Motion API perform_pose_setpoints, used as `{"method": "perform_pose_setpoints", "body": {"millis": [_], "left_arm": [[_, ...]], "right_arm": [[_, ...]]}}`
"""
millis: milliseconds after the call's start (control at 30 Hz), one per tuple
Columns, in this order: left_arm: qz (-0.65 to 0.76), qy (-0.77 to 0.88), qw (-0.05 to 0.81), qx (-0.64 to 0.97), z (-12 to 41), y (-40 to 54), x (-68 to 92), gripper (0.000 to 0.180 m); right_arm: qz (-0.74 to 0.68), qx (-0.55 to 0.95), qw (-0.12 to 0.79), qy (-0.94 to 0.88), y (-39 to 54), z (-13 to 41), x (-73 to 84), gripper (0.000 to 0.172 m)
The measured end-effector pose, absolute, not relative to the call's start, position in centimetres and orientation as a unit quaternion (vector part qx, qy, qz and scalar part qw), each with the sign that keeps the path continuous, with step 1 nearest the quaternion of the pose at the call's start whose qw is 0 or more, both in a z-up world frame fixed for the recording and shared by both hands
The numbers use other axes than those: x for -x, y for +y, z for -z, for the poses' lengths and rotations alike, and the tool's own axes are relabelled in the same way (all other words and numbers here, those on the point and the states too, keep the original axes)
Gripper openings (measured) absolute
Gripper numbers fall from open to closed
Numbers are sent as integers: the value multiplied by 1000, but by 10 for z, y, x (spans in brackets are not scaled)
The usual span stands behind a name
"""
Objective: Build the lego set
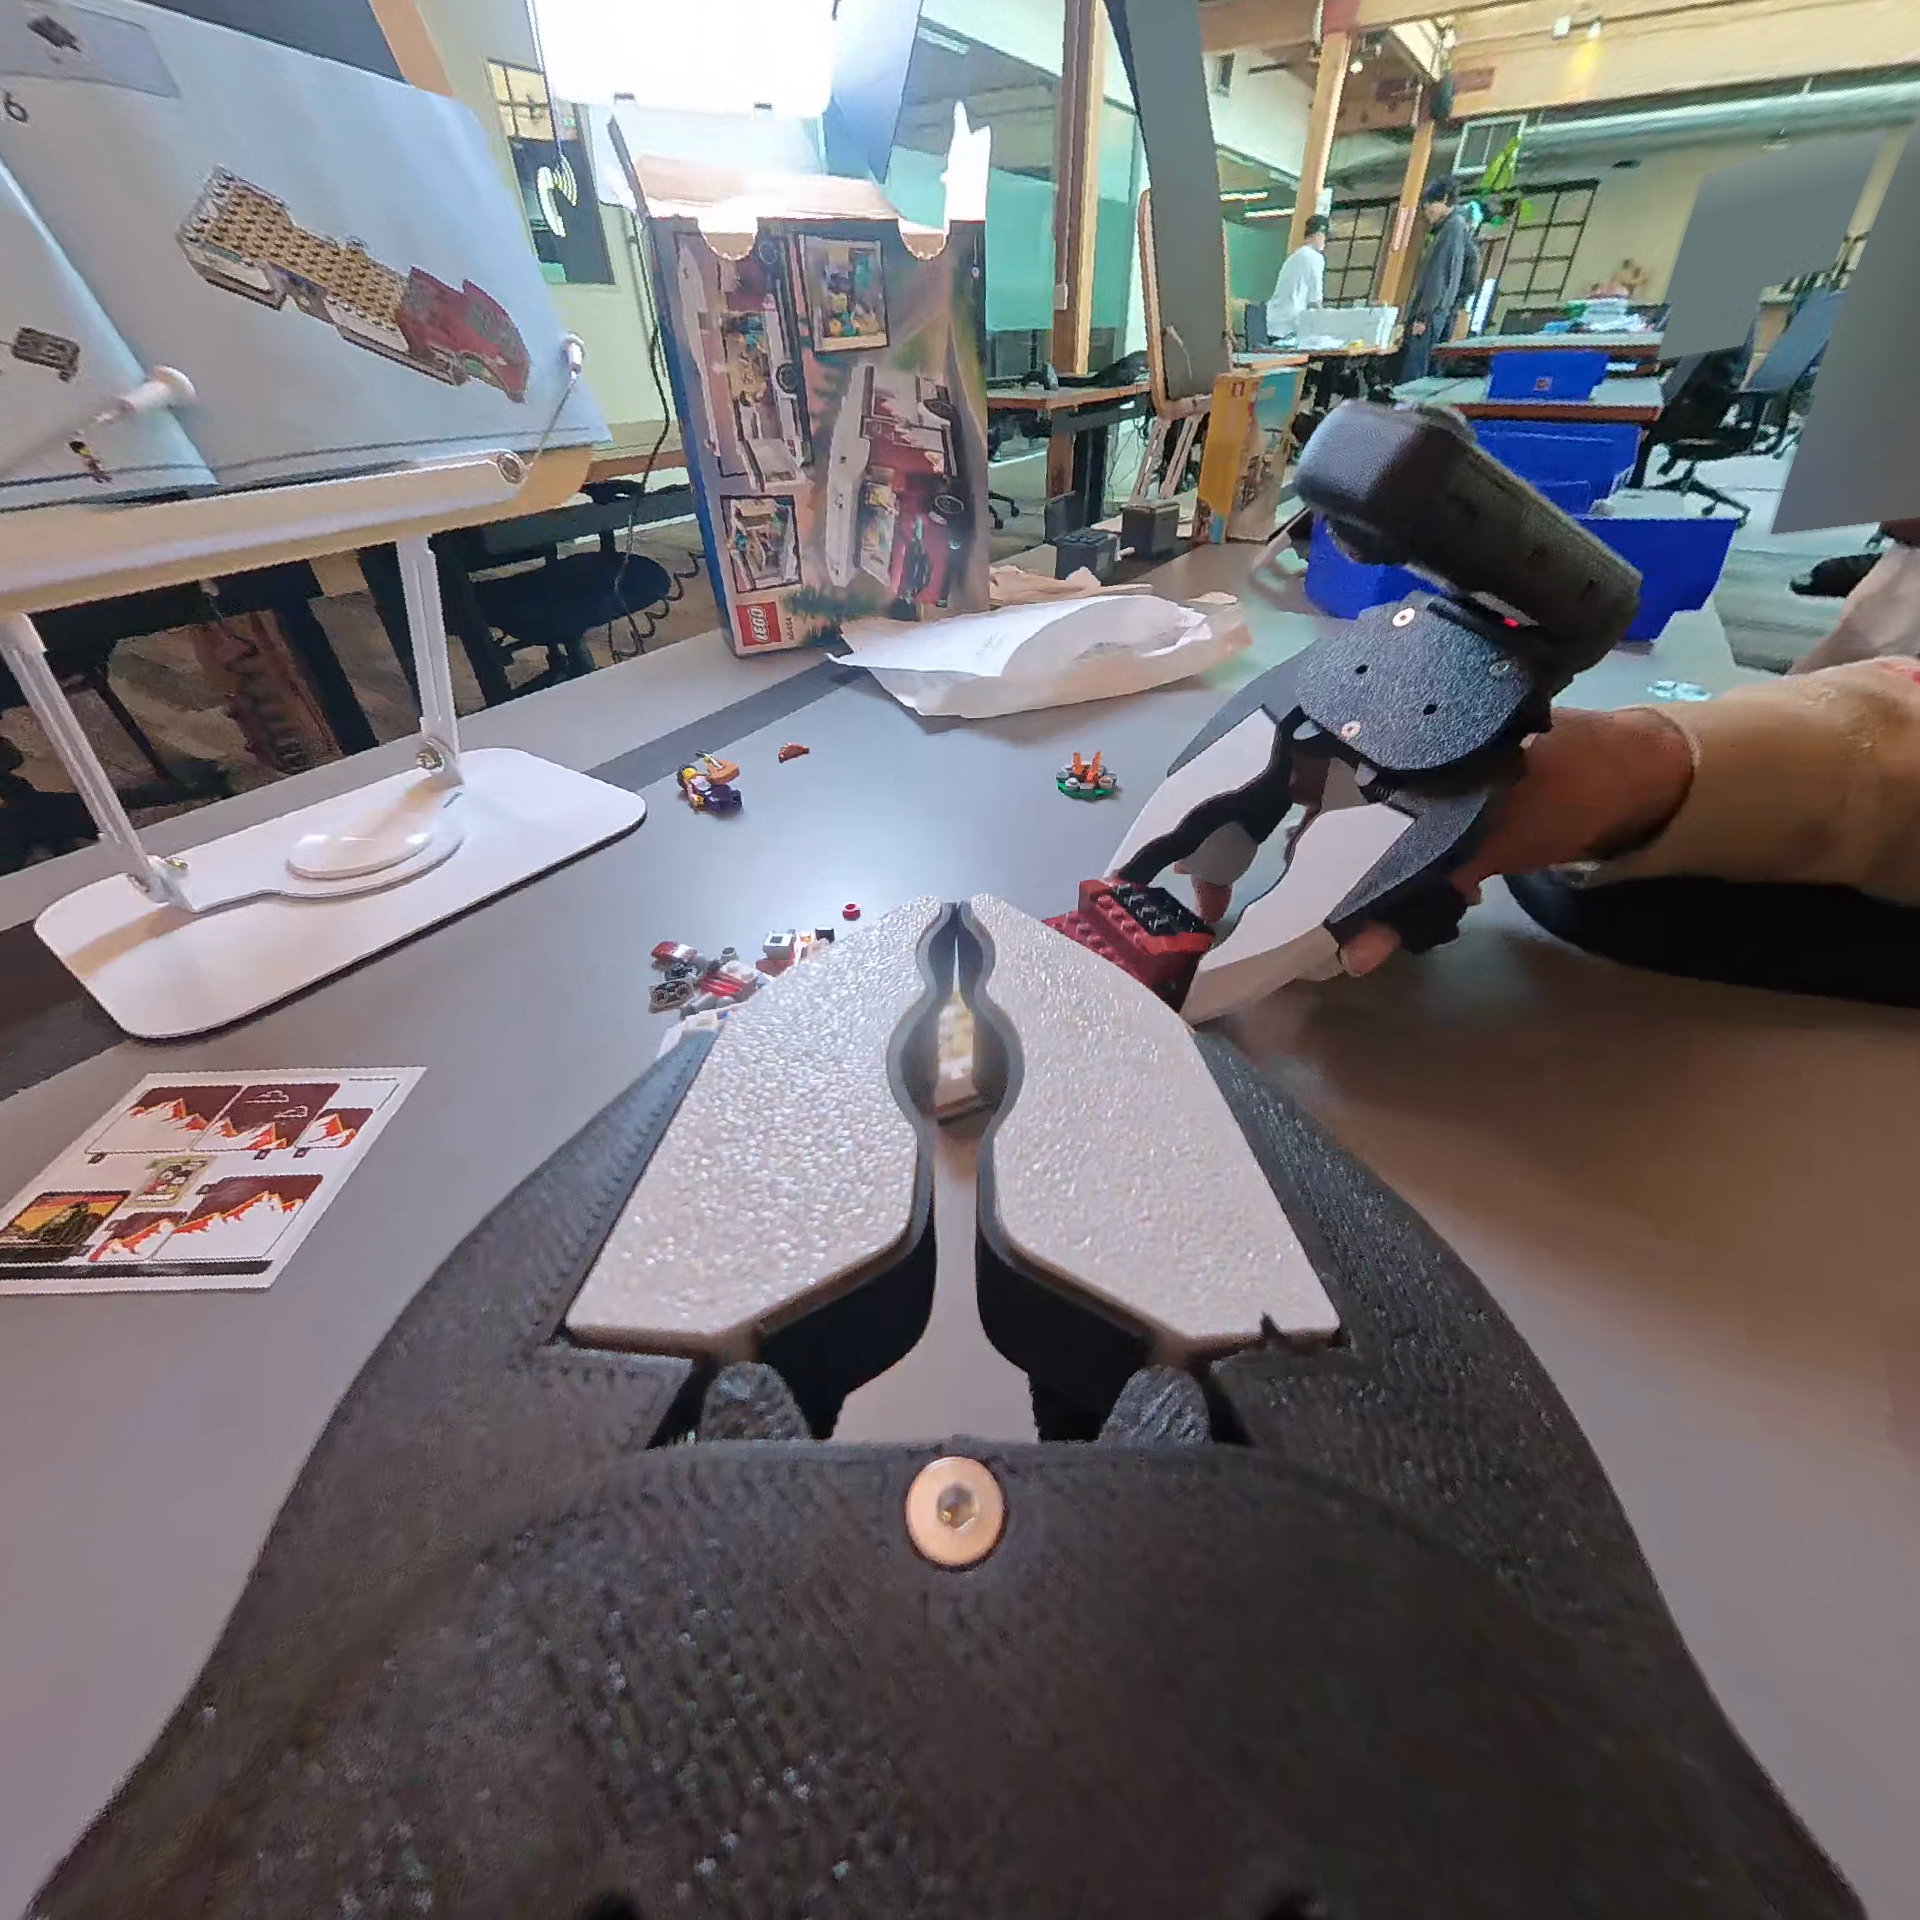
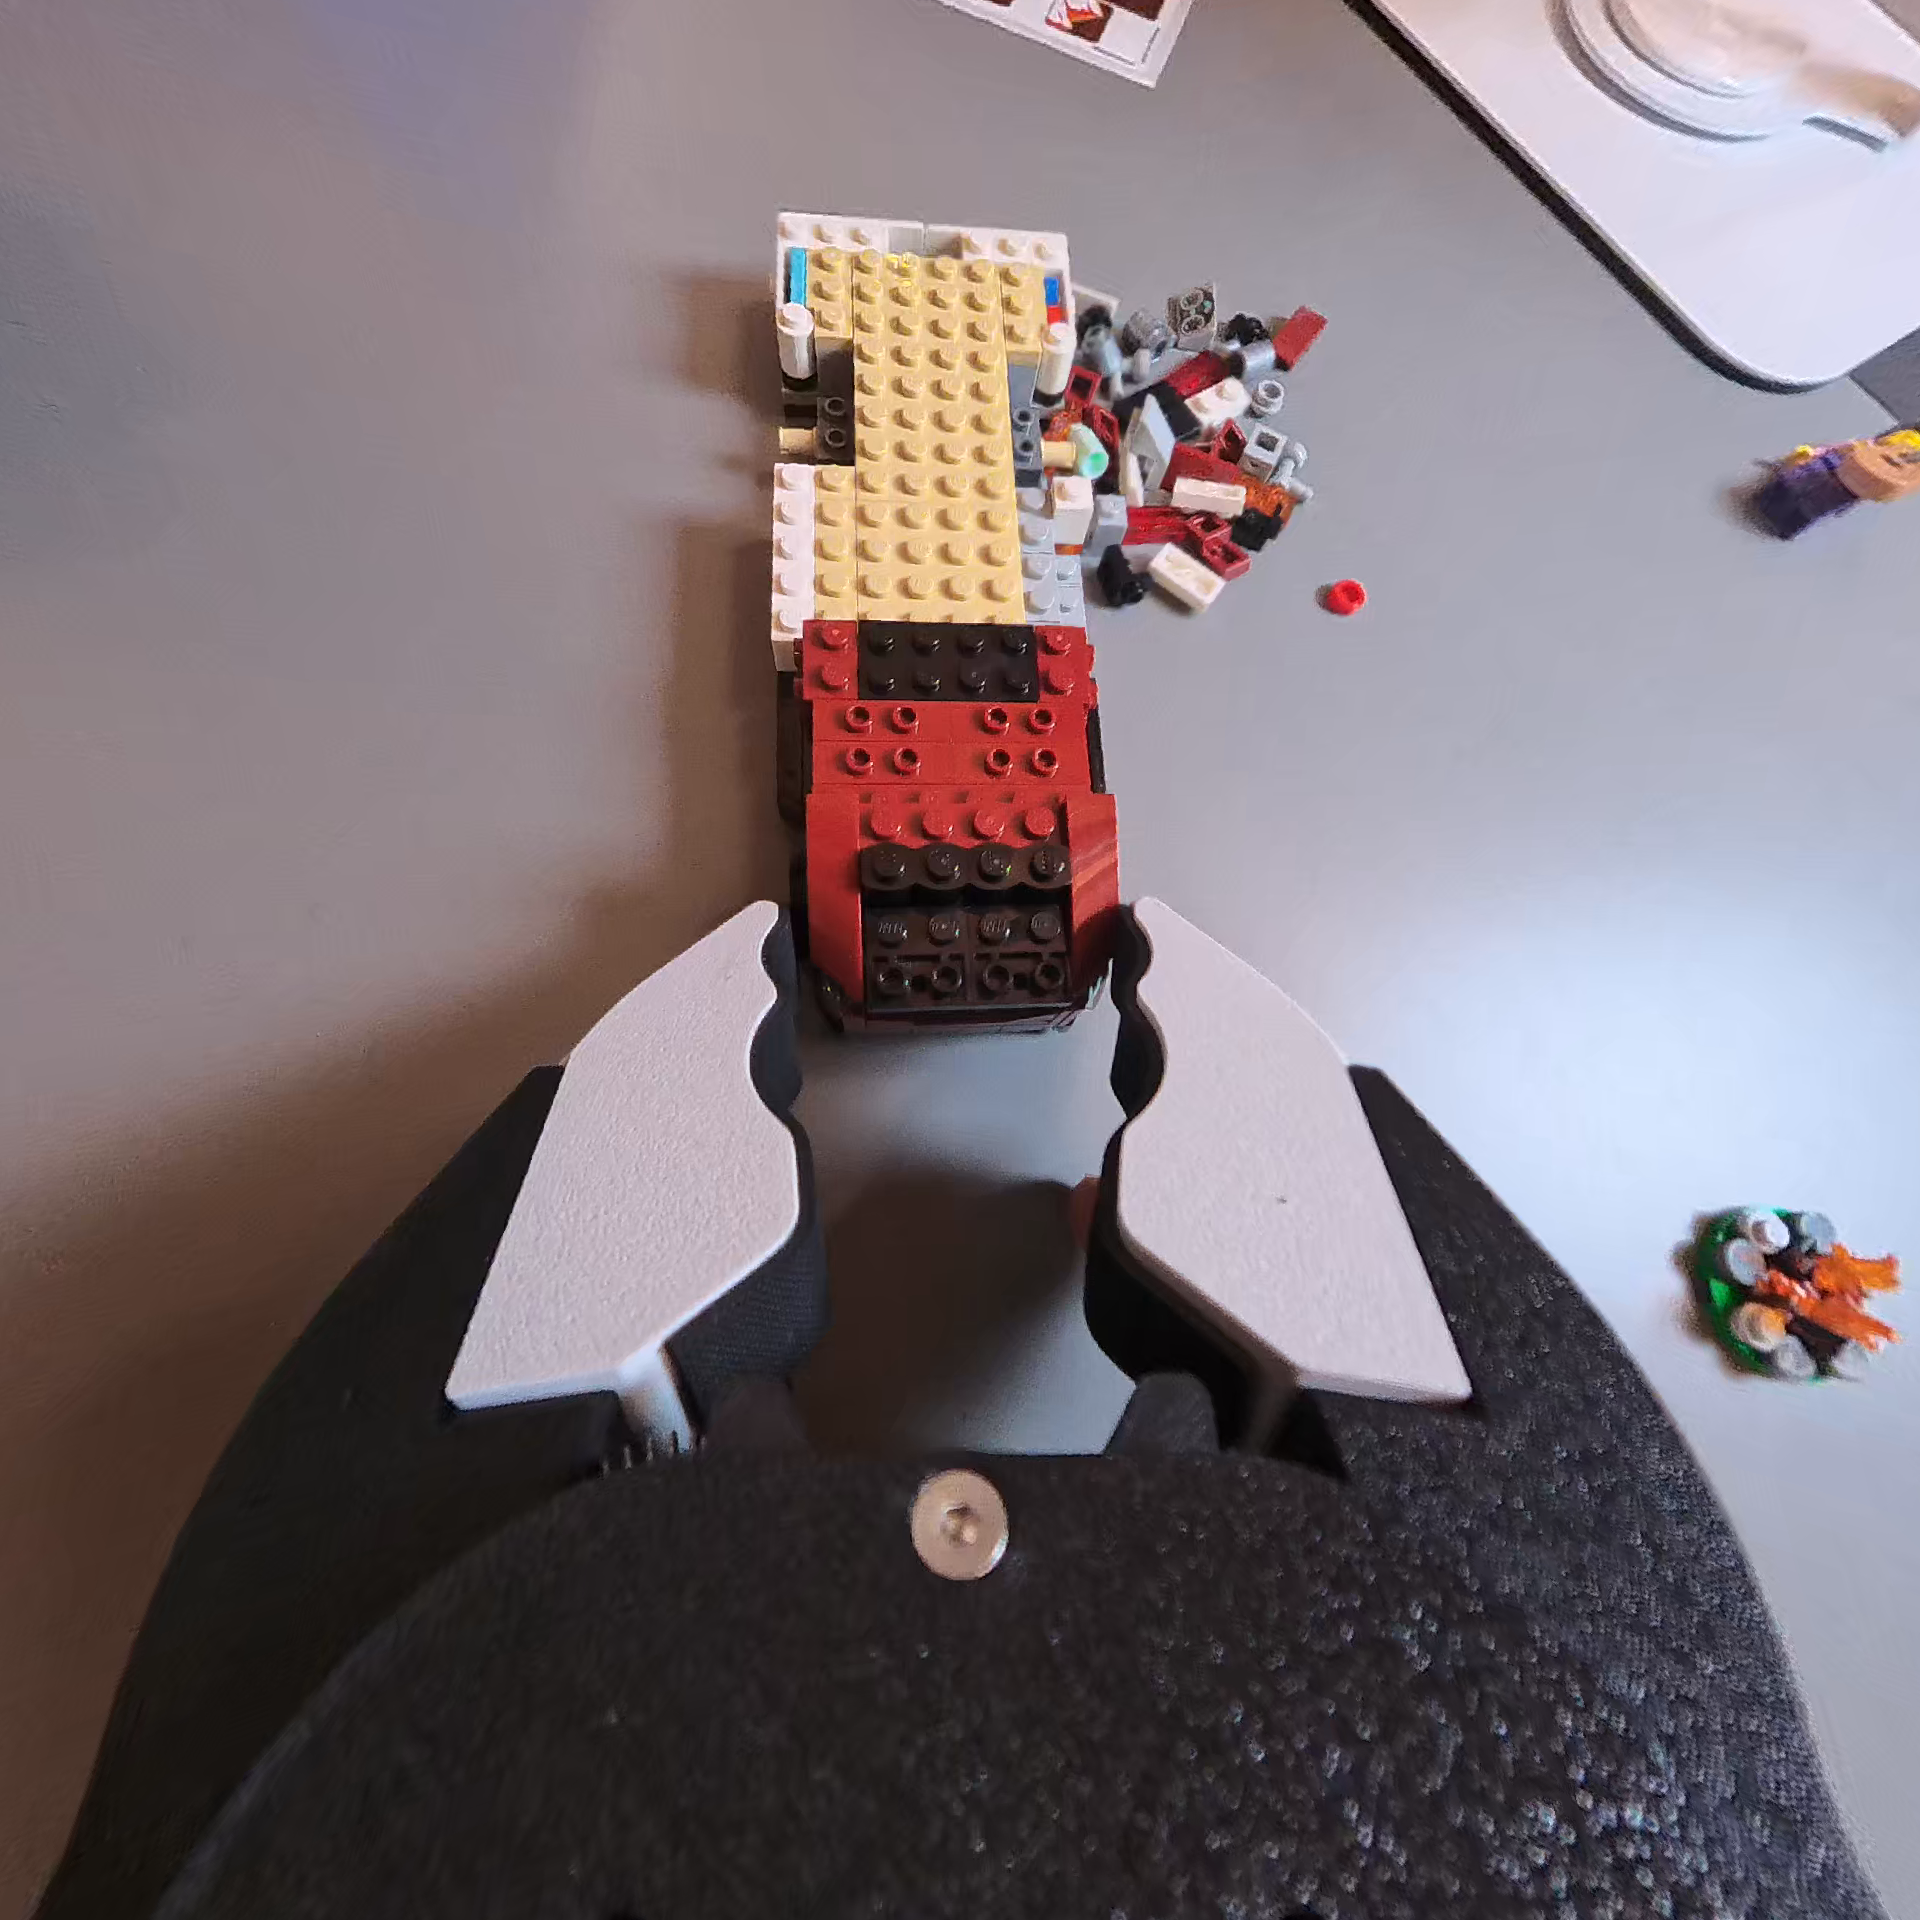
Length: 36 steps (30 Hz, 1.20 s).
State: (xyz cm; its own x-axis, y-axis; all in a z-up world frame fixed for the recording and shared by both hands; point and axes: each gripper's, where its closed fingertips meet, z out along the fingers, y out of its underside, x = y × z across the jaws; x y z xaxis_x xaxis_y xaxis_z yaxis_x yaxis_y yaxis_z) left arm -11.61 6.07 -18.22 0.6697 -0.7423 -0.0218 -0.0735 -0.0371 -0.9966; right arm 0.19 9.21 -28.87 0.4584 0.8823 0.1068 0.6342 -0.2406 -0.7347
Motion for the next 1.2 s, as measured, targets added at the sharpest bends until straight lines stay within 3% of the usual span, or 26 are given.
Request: {"method": "perform_pose_setpoints", "body": {"millis": [267,433,733,1000,1100,1200], "left_arm": [[248,317,633,661,183,60,116,1],[253,331,612,672,190,61,116,11],[255,424,501,710,227,45,107,42],[199,519,388,735,283,23,96,52],[152,546,387,727,291,24,97,52],[108,546,395,731,294,36,105,47]], "right_arm": [[-160,770,377,-490,60,286,-13,58],[-117,776,375,-494,33,285,-28,58],[-115,774,355,-512,-1,287,-35,58],[-104,803,336,-482,-11,290,-49,55],[-158,786,309,-512,-47,289,-39,55],[-221,745,298,-554,-81,280,-29,43]]}}
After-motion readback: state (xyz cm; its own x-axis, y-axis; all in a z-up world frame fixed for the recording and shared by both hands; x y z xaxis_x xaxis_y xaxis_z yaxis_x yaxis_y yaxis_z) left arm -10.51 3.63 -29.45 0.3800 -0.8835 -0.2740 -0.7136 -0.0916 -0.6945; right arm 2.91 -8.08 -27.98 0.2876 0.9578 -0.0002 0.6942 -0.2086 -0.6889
